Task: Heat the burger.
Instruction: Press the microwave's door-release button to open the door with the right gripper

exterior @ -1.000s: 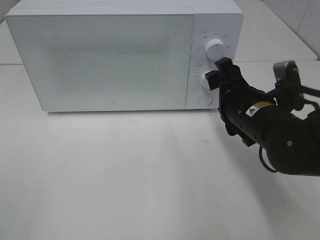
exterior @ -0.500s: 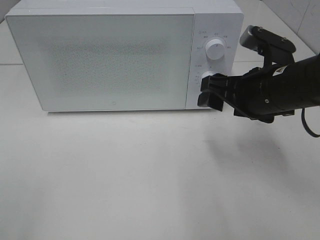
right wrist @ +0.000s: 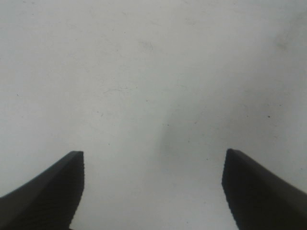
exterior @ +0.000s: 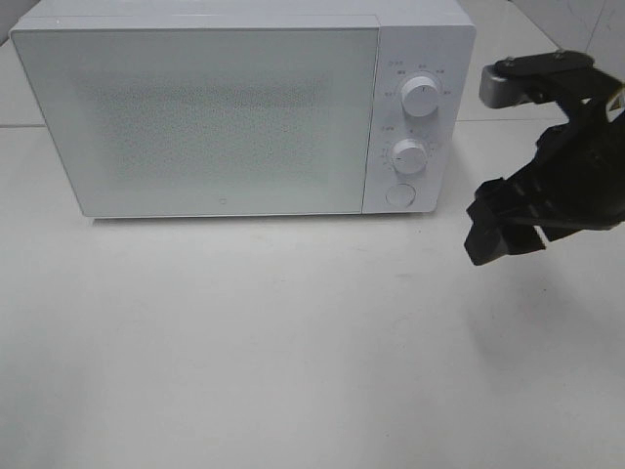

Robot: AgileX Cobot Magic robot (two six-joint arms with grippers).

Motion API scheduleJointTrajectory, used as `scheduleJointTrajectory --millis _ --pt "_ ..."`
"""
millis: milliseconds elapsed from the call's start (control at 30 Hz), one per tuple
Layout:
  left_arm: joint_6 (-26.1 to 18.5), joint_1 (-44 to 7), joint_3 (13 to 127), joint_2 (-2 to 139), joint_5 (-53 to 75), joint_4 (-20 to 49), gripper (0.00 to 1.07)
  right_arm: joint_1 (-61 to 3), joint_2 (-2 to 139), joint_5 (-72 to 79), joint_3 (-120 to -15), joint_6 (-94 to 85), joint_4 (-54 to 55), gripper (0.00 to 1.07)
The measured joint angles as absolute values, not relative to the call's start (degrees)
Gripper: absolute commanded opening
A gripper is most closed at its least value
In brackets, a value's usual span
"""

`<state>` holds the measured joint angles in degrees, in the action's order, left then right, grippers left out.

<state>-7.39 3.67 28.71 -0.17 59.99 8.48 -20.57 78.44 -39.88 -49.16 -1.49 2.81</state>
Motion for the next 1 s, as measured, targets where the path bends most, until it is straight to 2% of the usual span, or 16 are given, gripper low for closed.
scheduleJointTrajectory --millis 467,733,833,1000 --pt "-7.4 3.7 28.7 -0.2 60.0 8.5 1.03 -20.6 57.2 -54.3 -48.3 -1.6 1.8 0.76" --pt "-7.4 3.7 28.7 -0.2 60.0 8.5 1.03 -20.6 39.7 -55.6 -41.3 -1.7 0.0 0.76" --pt "-7.4 3.7 28.7 -0.2 60.0 8.5 1.03 -19.8 32.7 -55.9 -38.8 -1.2 0.0 0.76" --pt "-7.4 3.7 28.7 -0.2 60.0 8.5 1.03 -13.9 19.4 -56.0 -34.6 0.0 -0.4 0.76"
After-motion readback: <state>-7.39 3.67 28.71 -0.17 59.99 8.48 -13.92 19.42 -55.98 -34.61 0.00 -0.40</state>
